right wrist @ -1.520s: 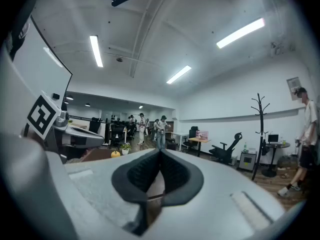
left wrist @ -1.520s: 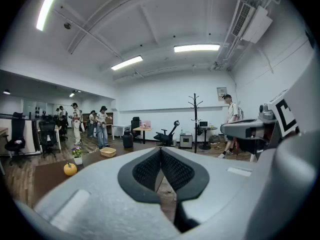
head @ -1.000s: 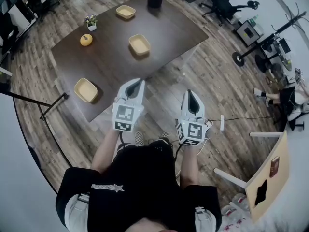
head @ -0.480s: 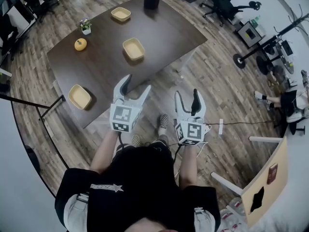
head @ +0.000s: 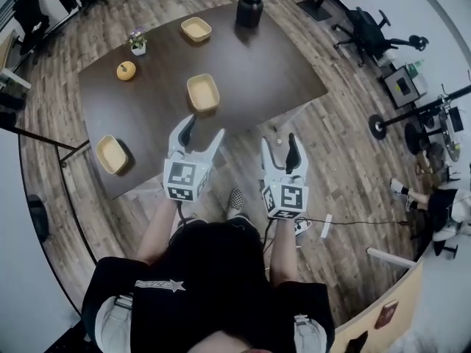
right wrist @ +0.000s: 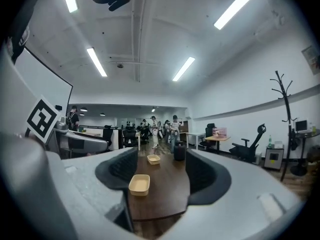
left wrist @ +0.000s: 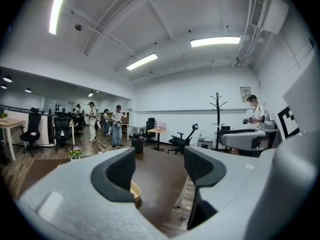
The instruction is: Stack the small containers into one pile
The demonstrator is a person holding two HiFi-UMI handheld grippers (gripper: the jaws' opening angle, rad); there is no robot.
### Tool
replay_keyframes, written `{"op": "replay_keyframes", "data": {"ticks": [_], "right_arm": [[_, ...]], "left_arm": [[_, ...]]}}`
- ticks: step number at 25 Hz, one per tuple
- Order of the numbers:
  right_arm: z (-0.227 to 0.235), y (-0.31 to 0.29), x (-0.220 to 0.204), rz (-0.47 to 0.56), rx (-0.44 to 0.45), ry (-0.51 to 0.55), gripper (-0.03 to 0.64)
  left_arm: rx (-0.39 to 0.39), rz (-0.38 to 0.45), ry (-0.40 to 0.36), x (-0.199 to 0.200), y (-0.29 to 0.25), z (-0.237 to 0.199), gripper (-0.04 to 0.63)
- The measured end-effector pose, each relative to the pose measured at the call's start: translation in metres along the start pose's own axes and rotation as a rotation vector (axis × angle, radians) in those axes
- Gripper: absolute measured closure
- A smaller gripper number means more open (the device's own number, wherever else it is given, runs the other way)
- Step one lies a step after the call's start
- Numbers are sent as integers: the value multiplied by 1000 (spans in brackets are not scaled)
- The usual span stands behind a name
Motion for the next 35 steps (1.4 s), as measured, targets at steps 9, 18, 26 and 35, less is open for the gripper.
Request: {"op": "replay_keyframes", "data": {"ticks": [9, 18, 26, 35], "right_arm": [[43, -74, 4, -11, 189, -10, 322], [42, -130, 4, -14, 353, -12, 322], [9, -187, -9, -67, 446, -19, 322], [-21, -275, -52, -208, 439, -37, 322]], "left_arm": [[177, -18, 19, 6, -48, 1, 279], [329, -29, 37, 3, -57, -12, 284], [401, -64, 72, -13, -67, -60, 301], [387, -179, 161, -57, -115, -133, 307]]}}
Point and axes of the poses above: the fingertips, and each gripper's own axes: y backward along the fingers, z to its right, x out of its top, the point moved 9 cm from there along y, backward along the fingers, and after that the axes turned 2 degrees about -x, right-handed, at the moved point
